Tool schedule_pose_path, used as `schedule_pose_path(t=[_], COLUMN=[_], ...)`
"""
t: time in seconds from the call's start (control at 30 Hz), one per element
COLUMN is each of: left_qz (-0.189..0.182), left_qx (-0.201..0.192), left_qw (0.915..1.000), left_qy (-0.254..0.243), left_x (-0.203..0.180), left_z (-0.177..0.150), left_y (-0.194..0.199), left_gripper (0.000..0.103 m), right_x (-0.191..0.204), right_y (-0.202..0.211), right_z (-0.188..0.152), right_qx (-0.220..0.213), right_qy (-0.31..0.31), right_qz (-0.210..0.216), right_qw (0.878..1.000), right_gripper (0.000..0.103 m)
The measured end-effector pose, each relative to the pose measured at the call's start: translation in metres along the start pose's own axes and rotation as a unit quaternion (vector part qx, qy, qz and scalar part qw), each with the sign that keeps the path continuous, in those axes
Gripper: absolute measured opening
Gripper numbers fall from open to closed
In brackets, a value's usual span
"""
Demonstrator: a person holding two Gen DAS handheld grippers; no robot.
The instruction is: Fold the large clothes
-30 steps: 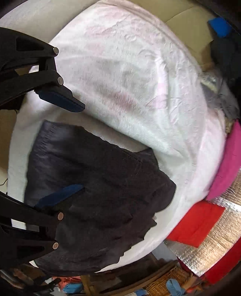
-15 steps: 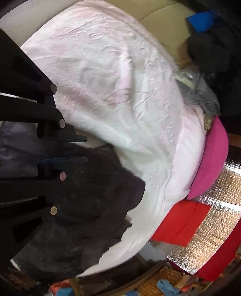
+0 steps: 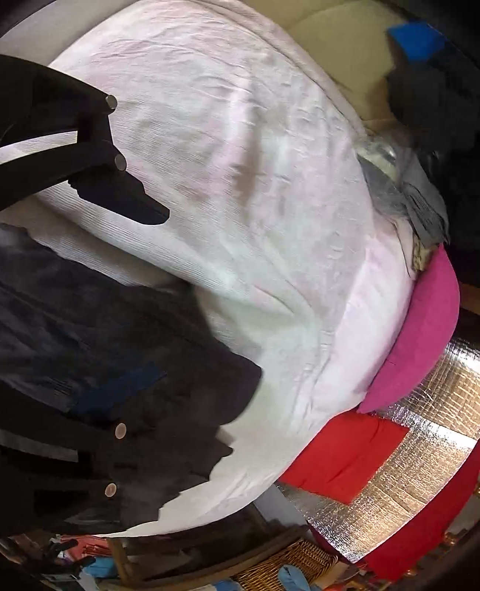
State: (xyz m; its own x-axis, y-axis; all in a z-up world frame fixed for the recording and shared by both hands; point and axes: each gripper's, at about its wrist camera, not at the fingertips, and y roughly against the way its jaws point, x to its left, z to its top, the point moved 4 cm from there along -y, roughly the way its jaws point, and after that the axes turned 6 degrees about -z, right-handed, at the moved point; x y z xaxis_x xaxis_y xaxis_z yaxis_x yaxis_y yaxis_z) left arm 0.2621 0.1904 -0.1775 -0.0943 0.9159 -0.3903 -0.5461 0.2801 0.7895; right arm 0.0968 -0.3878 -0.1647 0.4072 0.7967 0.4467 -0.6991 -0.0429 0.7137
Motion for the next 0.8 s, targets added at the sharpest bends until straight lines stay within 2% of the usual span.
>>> schedule_pose_path(t=[0.1, 0.23, 0.33, 0.47, 0.53, 0.6, 0.63, 0.67, 0.7, 0.73, 0.77, 0.8], left_qz=[-0.001, -0.023, -0.037, -0.041, -0.033, -0.042, -0.047, -0.052, -0.054, -0.049, -0.039, -0.027], left_qx=[0.022, 0.043, 0.052, 0.080, 0.098, 0.097, 0.092, 0.088, 0.088, 0.089, 0.084, 0.074], left_qw=[0.9998, 0.9986, 0.9976, 0.9959, 0.9945, 0.9942, 0.9942, 0.9942, 0.9939, 0.9938, 0.9943, 0.9947], left_qy=[-0.002, 0.019, 0.027, 0.007, -0.012, -0.024, -0.028, -0.032, -0.037, -0.045, -0.052, -0.065], left_x=[-0.010, -0.022, -0.036, -0.052, -0.056, -0.060, -0.062, -0.064, -0.066, -0.067, -0.069, -0.070], left_z=[0.015, 0.036, 0.038, 0.042, 0.043, 0.044, 0.045, 0.046, 0.045, 0.045, 0.044, 0.043], left_y=[-0.021, -0.059, -0.073, -0.094, -0.104, -0.107, -0.106, -0.106, -0.107, -0.109, -0.108, -0.106], left_gripper=[0.081, 0.081, 0.081, 0.081, 0.081, 0.079, 0.077, 0.072, 0.051, 0.040, 0.038, 0.031], right_x=[0.018, 0.040, 0.053, 0.052, 0.050, 0.049, 0.050, 0.053, 0.057, 0.060, 0.064, 0.066], right_y=[-0.024, -0.073, -0.109, -0.139, -0.151, -0.161, -0.163, -0.163, -0.165, -0.164, -0.162, -0.162], right_z=[0.022, 0.046, 0.056, 0.061, 0.061, 0.058, 0.057, 0.056, 0.056, 0.054, 0.053, 0.052], right_qx=[0.007, 0.033, 0.067, 0.083, 0.099, 0.117, 0.125, 0.128, 0.128, 0.120, 0.112, 0.110], right_qy=[0.008, 0.034, 0.044, 0.052, 0.049, 0.042, 0.042, 0.052, 0.063, 0.083, 0.102, 0.112], right_qz=[0.001, -0.038, -0.056, -0.078, -0.074, -0.063, -0.051, -0.044, -0.045, -0.064, -0.078, -0.083], right_qw=[1.000, 0.998, 0.995, 0.992, 0.991, 0.990, 0.990, 0.989, 0.989, 0.987, 0.985, 0.984], right_gripper=[0.097, 0.097, 0.097, 0.097, 0.096, 0.092, 0.077, 0.053, 0.045, 0.037, 0.034, 0.032])
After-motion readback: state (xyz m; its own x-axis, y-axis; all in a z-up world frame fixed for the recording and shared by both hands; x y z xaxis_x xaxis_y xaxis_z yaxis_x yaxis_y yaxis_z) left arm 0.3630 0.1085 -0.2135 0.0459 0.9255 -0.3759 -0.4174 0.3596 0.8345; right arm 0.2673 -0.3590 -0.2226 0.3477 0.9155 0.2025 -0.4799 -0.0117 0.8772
